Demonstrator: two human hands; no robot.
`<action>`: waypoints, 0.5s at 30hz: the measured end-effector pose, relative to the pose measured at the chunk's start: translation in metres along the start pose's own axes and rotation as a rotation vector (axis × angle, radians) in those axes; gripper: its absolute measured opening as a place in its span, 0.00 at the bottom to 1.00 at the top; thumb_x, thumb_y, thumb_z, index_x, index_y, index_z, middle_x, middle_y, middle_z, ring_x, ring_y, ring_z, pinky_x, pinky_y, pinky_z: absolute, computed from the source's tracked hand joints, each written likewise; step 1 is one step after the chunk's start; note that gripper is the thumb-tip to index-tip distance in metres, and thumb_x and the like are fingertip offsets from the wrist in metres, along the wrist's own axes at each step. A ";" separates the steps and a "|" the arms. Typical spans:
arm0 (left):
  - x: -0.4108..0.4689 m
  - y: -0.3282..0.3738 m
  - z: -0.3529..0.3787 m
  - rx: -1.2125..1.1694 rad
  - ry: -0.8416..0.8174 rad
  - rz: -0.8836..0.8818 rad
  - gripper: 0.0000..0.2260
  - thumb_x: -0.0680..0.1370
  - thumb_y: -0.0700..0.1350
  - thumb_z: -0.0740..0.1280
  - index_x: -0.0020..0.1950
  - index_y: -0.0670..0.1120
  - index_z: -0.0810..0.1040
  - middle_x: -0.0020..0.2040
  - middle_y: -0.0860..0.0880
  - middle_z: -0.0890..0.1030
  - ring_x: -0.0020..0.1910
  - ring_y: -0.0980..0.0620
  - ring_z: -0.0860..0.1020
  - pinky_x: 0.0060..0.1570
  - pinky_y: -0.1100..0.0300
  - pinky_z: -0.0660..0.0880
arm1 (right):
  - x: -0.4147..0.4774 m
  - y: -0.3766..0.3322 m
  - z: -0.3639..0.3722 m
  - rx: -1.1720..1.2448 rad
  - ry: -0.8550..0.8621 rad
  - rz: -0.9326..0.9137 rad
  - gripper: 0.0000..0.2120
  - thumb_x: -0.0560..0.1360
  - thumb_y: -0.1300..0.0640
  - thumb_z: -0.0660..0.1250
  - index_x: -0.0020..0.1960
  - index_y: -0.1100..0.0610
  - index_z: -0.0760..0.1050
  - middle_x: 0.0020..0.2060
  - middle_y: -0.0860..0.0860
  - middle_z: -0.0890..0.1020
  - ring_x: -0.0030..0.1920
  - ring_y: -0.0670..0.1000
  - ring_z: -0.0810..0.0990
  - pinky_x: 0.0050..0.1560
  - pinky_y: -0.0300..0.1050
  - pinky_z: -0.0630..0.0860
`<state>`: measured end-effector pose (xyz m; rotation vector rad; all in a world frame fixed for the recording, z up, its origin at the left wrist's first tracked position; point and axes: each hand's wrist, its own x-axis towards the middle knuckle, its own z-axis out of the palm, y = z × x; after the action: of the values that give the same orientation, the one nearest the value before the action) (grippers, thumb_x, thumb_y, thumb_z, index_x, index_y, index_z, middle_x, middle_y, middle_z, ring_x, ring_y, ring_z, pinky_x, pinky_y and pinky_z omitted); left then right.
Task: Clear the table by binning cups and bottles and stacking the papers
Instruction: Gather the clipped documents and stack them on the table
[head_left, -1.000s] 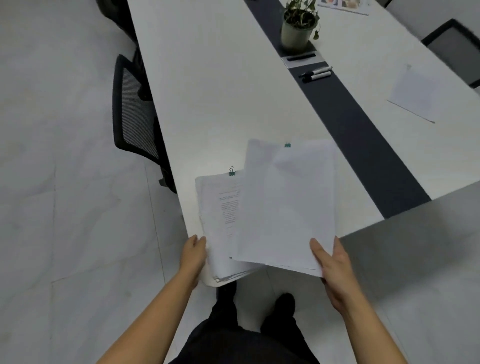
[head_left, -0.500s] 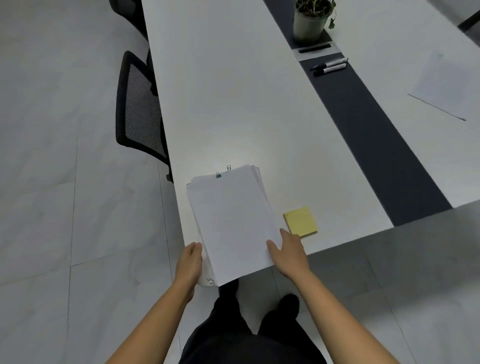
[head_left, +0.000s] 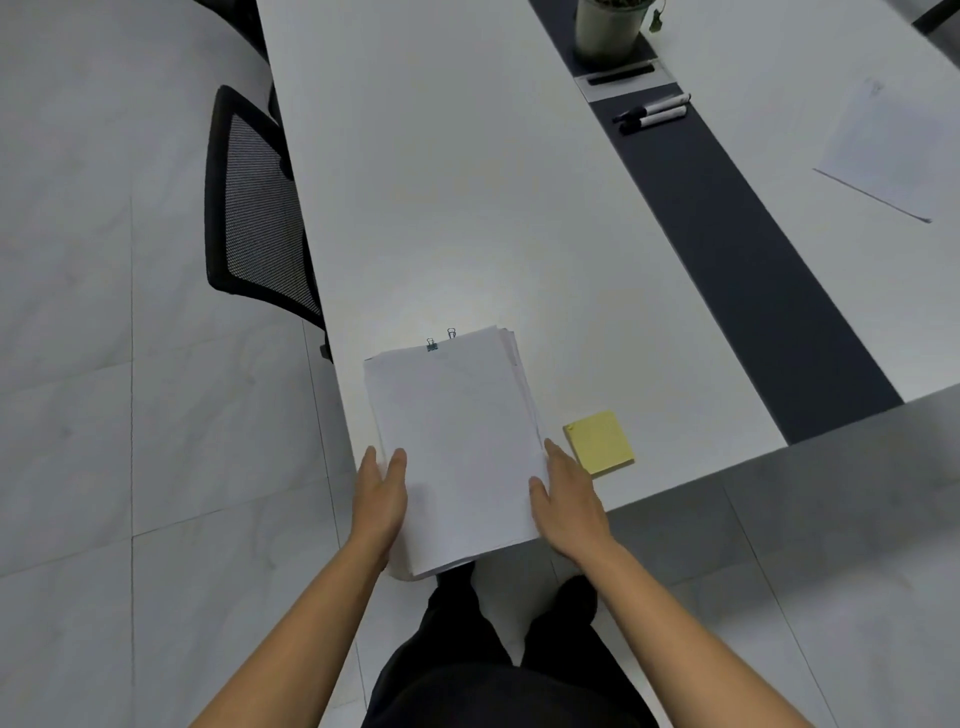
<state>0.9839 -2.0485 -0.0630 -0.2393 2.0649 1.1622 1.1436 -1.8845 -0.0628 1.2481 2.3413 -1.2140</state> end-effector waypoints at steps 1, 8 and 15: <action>0.006 0.007 -0.001 0.017 0.010 0.010 0.30 0.82 0.59 0.56 0.81 0.51 0.51 0.81 0.52 0.53 0.79 0.49 0.54 0.76 0.47 0.54 | 0.009 -0.004 -0.005 0.062 0.003 0.008 0.29 0.83 0.53 0.56 0.81 0.56 0.51 0.79 0.52 0.59 0.78 0.53 0.57 0.75 0.48 0.56; 0.025 0.043 0.018 -0.075 -0.098 -0.018 0.32 0.80 0.66 0.52 0.80 0.58 0.45 0.81 0.56 0.44 0.80 0.52 0.47 0.77 0.45 0.47 | 0.051 -0.040 -0.004 -0.002 -0.115 0.047 0.35 0.81 0.53 0.56 0.81 0.54 0.41 0.81 0.53 0.50 0.78 0.61 0.49 0.76 0.53 0.50; 0.007 0.026 0.001 -0.145 -0.077 -0.039 0.34 0.79 0.68 0.53 0.80 0.59 0.44 0.81 0.56 0.47 0.79 0.52 0.51 0.77 0.46 0.50 | 0.022 -0.021 0.001 0.124 -0.088 0.030 0.36 0.81 0.58 0.57 0.81 0.53 0.40 0.81 0.52 0.45 0.80 0.52 0.44 0.77 0.48 0.46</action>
<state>0.9672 -2.0314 -0.0506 -0.2989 1.9031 1.2792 1.1137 -1.8783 -0.0637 1.2360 2.2080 -1.3938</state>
